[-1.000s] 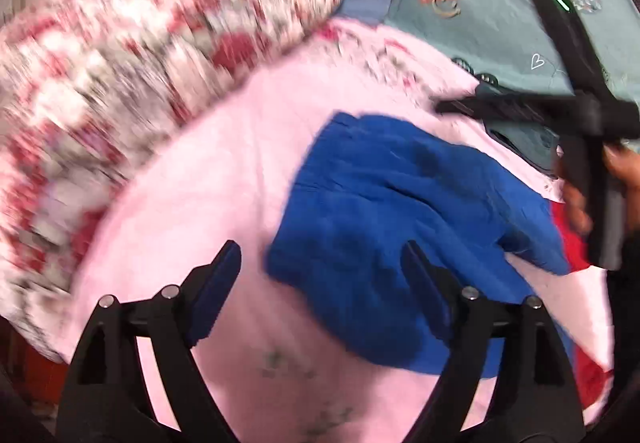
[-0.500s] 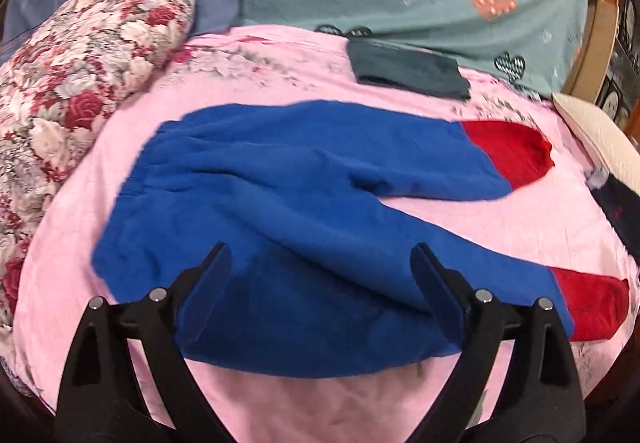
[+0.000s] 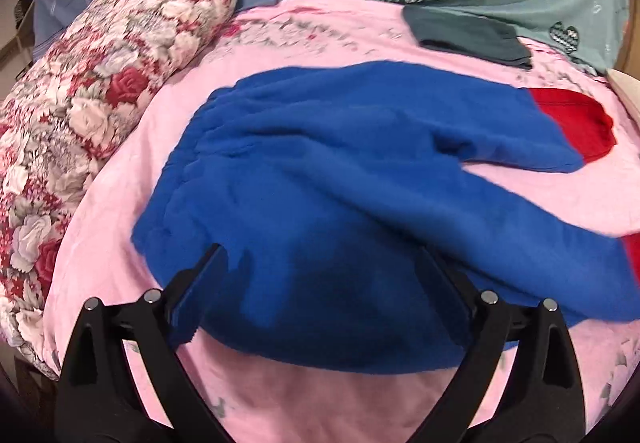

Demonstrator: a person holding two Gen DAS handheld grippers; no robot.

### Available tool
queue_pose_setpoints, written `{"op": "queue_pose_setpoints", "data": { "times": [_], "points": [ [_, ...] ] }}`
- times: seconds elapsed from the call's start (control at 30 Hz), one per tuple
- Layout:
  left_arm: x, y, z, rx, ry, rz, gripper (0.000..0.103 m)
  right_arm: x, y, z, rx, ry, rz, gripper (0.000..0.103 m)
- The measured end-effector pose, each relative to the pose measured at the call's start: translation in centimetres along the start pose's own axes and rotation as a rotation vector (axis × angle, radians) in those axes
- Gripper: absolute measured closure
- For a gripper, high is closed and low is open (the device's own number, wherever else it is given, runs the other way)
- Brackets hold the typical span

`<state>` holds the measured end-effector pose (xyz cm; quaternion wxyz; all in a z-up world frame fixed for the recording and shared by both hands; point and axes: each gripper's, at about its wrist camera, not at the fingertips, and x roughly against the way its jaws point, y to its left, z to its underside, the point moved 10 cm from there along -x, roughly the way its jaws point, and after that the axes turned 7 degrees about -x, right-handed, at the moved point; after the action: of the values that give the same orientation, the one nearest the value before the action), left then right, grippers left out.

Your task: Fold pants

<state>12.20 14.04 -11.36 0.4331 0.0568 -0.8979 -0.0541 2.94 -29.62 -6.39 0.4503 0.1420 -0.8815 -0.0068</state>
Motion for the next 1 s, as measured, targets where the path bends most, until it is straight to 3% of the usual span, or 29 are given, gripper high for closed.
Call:
{"op": "queue_pose_setpoints", "data": {
  "times": [0.13, 0.17, 0.2, 0.27, 0.3, 0.43, 0.53, 0.6, 0.7, 0.73, 0.77, 0.83, 0.87, 0.9, 0.93, 1.0],
  "points": [
    [-1.5, 1.1, 0.6, 0.051, 0.058, 0.036, 0.007, -0.1, -4.2, -6.1, -0.12, -0.017, 0.039, 0.089],
    [-1.9, 1.4, 0.8, 0.069, 0.08, 0.05, 0.007, -1.6, -6.0, -7.4, -0.182, 0.006, 0.062, 0.069],
    [-2.2, 1.5, 1.0, 0.081, 0.095, 0.059, 0.007, -3.6, -8.3, -8.4, -0.21, 0.029, 0.149, 0.044],
    [-1.9, 1.7, 1.1, 0.075, 0.094, 0.054, 0.007, -6.2, -11.9, -9.1, -0.224, 0.053, 0.355, 0.037],
    [-1.6, 1.8, 1.1, 0.059, 0.089, 0.038, 0.007, -7.2, -12.9, -8.8, -0.24, 0.078, 0.374, 0.037],
    [-0.1, 3.1, 2.3, 0.023, 0.084, 0.005, 0.007, -6.9, -12.0, -6.1, -0.32, 0.094, 0.236, 0.034],
    [0.1, 4.4, 3.4, 0.09, 0.129, 0.062, 0.007, -6.4, -10.8, -3.8, -0.379, 0.112, 0.137, 0.023],
    [-0.3, 4.7, 4.1, 0.155, 0.158, 0.122, 0.007, -6.9, -9.5, -2.9, -0.42, 0.125, 0.087, 0.023],
    [-0.5, 4.8, 3.9, 0.186, 0.136, 0.115, 0.003, -7.8, -8.0, -3.6, -0.408, 0.056, 0.058, 0.025],
    [-0.6, 4.7, 3.7, 0.199, 0.123, 0.119, 0.002, -8.3, -7.7, -3.9, -0.362, 0.038, 0.099, 0.031],
    [-0.8, 4.6, 3.5, 0.206, 0.105, 0.11, 0.002, -9.3, -7.2, -3.8, -0.321, 0.053, 0.12, 0.057],
    [-1.2, 4.3, 3.2, 0.189, 0.086, 0.081, 0.003, -10.6, -6.8, -3.4, -0.289, 0.074, 0.126, 0.072],
    [-1.3, 4.0, 3.1, 0.175, 0.078, 0.066, 0.011, -10.7, -6.6, -3.4, -0.272, 0.065, 0.119, 0.087],
    [-1.1, 3.9, 3.0, 0.161, 0.061, 0.047, 0.024, -10.6, -6.1, -3.4, -0.262, 0.066, 0.091, 0.089],
    [-0.9, 3.9, 2.8, 0.152, 0.05, 0.041, 0.049, -10.1, -5.8, -3.2, -0.255, 0.07, 0.093, 0.089],
    [-0.5, 4.2, 2.7, 0.158, 0.047, 0.071, 0.066, -8.5, -5.4, -2.8, -0.229, 0.066, 0.103, 0.09]
  ]
}}
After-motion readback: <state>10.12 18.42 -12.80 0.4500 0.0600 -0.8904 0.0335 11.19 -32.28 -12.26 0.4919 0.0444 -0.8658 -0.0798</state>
